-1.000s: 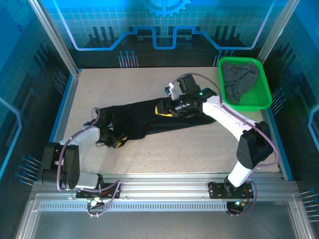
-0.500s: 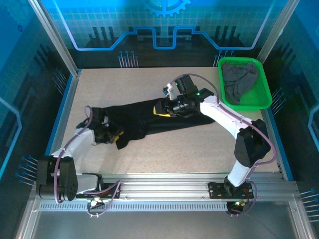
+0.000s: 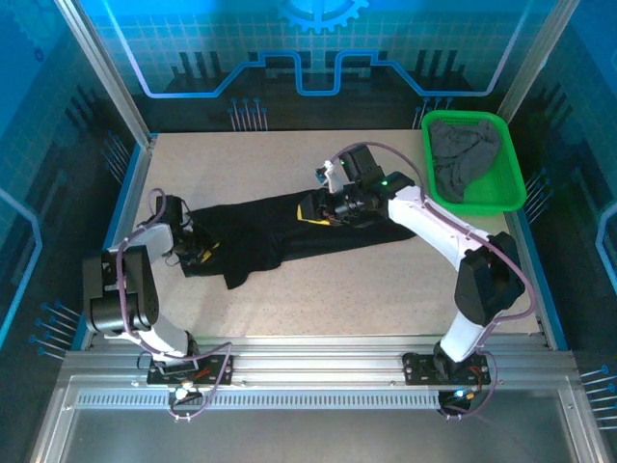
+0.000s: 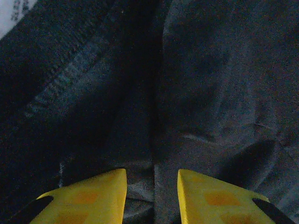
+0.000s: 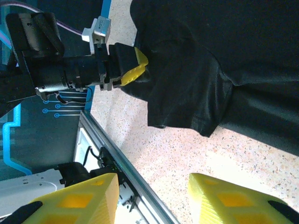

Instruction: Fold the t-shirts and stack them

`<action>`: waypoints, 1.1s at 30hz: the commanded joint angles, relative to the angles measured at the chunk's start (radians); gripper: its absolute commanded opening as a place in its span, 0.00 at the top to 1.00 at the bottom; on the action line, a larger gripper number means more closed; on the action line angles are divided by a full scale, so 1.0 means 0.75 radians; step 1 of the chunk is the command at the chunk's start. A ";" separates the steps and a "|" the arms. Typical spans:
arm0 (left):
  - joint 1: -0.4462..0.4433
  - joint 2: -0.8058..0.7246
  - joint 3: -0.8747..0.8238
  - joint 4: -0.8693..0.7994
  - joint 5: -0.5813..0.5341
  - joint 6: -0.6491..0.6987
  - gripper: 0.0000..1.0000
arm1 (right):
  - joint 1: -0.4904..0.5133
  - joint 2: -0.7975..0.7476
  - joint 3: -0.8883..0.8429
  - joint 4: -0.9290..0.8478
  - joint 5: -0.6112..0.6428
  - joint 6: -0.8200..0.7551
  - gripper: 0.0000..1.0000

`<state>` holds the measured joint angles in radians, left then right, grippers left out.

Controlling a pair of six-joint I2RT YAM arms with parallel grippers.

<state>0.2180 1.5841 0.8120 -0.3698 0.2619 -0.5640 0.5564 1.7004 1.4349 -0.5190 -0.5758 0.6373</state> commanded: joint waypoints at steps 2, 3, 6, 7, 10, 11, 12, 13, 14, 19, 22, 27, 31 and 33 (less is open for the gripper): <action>0.010 0.004 -0.014 0.104 0.069 0.039 0.65 | 0.017 -0.048 -0.022 0.009 0.009 0.018 0.56; 0.008 -0.014 -0.020 0.109 0.072 0.030 0.66 | 0.015 -0.048 -0.020 0.009 0.010 0.018 0.56; 0.000 -0.101 -0.034 0.095 0.063 0.010 0.67 | 0.017 -0.042 -0.015 0.005 0.011 0.019 0.56; -0.004 -0.131 -0.033 0.078 0.058 0.004 0.67 | 0.017 -0.042 -0.015 0.006 0.011 0.019 0.56; -0.013 -0.216 -0.027 0.022 0.020 -0.016 0.68 | 0.017 -0.036 -0.016 0.010 0.013 0.024 0.56; -0.013 -0.233 -0.031 0.014 0.006 -0.023 0.67 | 0.017 -0.032 -0.013 0.011 0.011 0.026 0.56; -0.012 -0.239 -0.033 0.010 -0.001 -0.026 0.67 | 0.017 -0.028 -0.010 0.013 0.010 0.027 0.56; -0.011 -0.229 -0.034 0.014 0.001 -0.029 0.67 | 0.018 -0.023 -0.008 0.013 0.007 0.028 0.56; -0.010 -0.211 -0.035 0.020 0.006 -0.029 0.67 | 0.019 -0.019 -0.002 0.015 0.005 0.027 0.56; -0.010 -0.105 -0.040 0.107 0.017 -0.044 0.67 | 0.018 0.003 0.030 0.001 -0.007 0.020 0.56; -0.010 -0.034 -0.023 0.150 0.019 -0.047 0.67 | 0.019 0.007 0.035 -0.009 -0.008 0.013 0.56; -0.012 0.017 -0.017 0.173 0.017 -0.047 0.67 | 0.019 -0.005 0.016 -0.018 -0.006 0.009 0.56; -0.011 0.005 -0.067 0.153 -0.005 -0.035 0.68 | 0.017 -0.010 0.005 -0.024 -0.005 0.005 0.56; -0.012 -0.012 -0.099 0.162 -0.010 -0.039 0.68 | 0.017 -0.005 0.008 -0.020 -0.005 0.006 0.56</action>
<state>0.2123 1.5925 0.7761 -0.2462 0.2768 -0.5957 0.5564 1.6955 1.4326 -0.5159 -0.5762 0.6510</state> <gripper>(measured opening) 0.325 0.438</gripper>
